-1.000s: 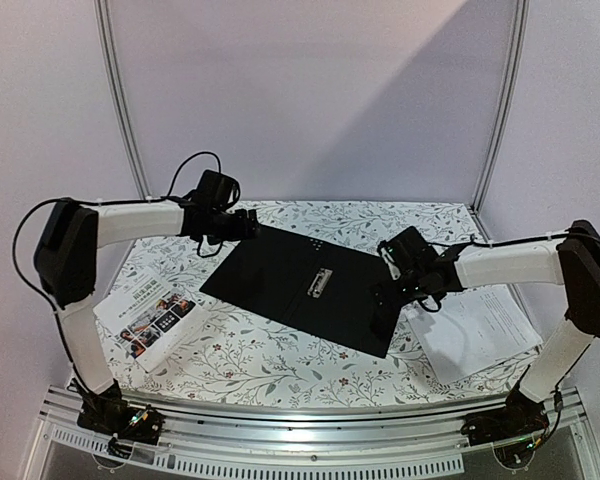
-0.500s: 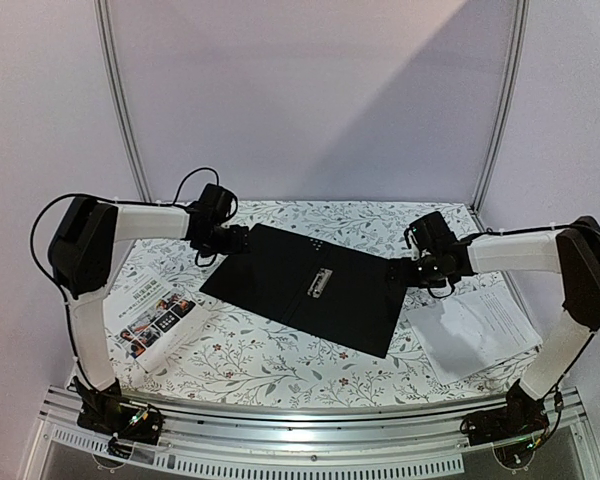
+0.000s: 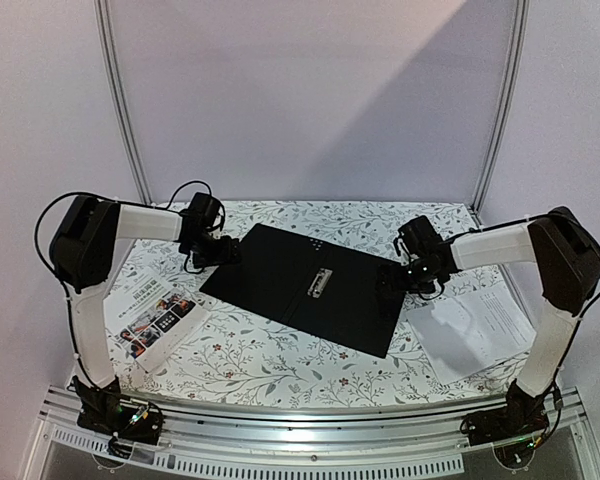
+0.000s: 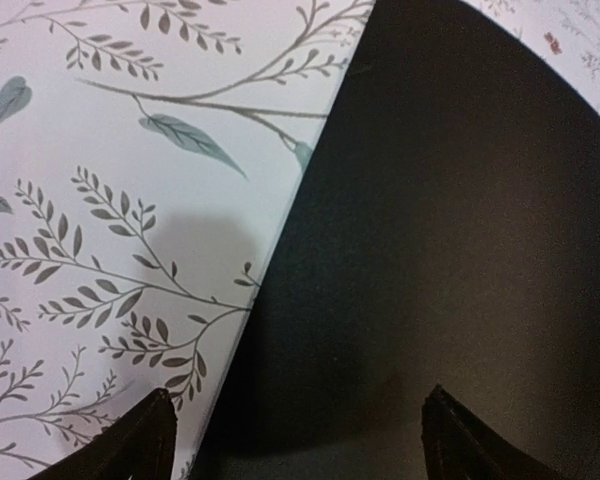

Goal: Put the files into the folder

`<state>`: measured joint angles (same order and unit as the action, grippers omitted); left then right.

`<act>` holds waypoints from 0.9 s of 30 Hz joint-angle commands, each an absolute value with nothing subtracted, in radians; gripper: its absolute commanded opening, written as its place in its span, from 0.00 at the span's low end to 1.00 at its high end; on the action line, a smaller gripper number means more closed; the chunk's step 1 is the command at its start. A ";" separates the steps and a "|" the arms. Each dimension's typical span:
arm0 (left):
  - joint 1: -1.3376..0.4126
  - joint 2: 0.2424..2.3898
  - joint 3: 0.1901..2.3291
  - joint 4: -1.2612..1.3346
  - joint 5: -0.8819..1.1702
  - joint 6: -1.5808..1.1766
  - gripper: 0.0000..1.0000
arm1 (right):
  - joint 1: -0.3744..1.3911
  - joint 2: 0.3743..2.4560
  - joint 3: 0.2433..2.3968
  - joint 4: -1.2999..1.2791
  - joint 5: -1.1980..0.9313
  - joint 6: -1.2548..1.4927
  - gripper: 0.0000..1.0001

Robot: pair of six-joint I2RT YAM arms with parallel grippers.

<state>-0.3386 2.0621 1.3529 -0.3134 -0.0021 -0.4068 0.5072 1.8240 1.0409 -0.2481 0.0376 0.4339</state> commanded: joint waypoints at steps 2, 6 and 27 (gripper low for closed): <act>-0.324 2.092 1.362 -0.361 0.027 -0.378 0.85 | 0.499 1.884 1.076 -0.223 0.012 0.449 0.99; -0.324 2.087 1.350 -0.384 0.021 -0.368 0.85 | 0.500 1.922 1.133 -0.214 -0.024 0.452 0.99; -0.480 1.765 0.912 -0.231 0.214 -0.507 0.81 | 0.455 2.082 1.299 -0.253 0.067 0.366 0.99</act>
<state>-0.4305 1.8118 0.9993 -0.2520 0.1337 -0.4465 0.4541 2.0560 1.3094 -0.2337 0.0765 0.3798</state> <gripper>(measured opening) 0.814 0.988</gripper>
